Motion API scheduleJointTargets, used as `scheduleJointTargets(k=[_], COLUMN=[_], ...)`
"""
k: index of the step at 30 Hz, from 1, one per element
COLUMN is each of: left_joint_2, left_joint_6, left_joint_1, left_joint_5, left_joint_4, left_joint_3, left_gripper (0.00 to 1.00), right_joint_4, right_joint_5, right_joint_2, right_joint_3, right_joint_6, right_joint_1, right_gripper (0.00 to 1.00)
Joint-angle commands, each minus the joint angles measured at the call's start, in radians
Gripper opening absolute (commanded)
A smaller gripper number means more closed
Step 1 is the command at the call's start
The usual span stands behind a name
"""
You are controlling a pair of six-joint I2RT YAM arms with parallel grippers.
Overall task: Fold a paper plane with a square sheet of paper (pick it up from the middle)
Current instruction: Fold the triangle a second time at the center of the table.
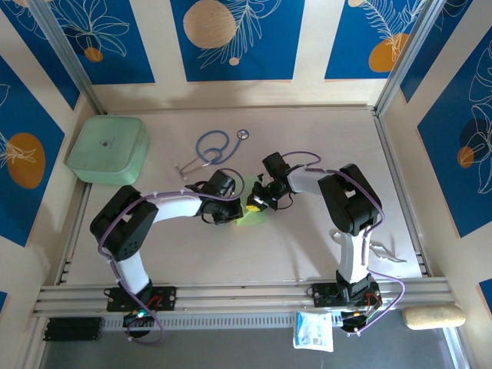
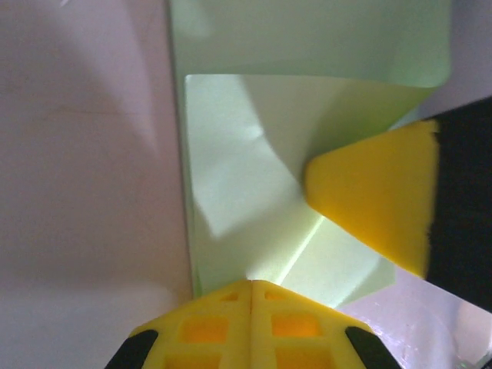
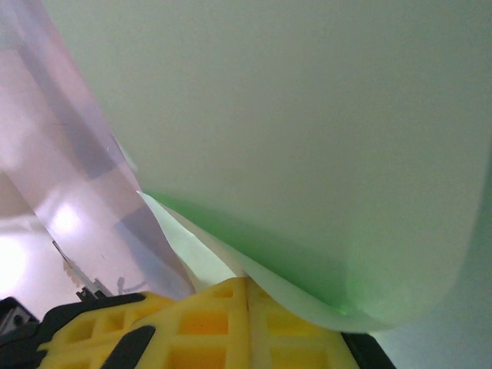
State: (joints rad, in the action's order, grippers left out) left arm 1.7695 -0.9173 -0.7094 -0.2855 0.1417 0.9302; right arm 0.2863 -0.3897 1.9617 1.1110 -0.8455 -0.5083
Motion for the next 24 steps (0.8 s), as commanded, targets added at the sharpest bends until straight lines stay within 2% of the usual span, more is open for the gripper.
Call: scheduleJointTargets(k=[1, 9, 14, 24], left_joint_2=[0.014, 0.027, 0.022, 0.016], left_joint_6=[-0.025, -0.054, -0.047, -0.049], left_joint_1=[-0.008, -0.008, -0.008, -0.008], left_joint_5=[0.036, 0.043, 0.045, 0.045], left_joint_4=[0.04, 0.068, 0.078, 0.084], left_joint_3=[-0.006, -0.052, -0.053, -0.051], left_gripper=[0.0, 0.0, 0.0, 0.0], right_joint_4=[0.095, 0.022, -0.014, -0.067], right_joint_5=[0.085, 0.006, 0.01, 0.012], right_joint_2=[0.049, -0.043, -0.095, -0.068], right_joint_3=[-0.012, 0.021, -0.011, -0.069], right_joint_6=[0.001, 0.092, 0.152, 0.125], right_joint_1=[0.003, -0.001, -0.033, -0.065], right_gripper=[0.0, 0.0, 0.0, 0.0])
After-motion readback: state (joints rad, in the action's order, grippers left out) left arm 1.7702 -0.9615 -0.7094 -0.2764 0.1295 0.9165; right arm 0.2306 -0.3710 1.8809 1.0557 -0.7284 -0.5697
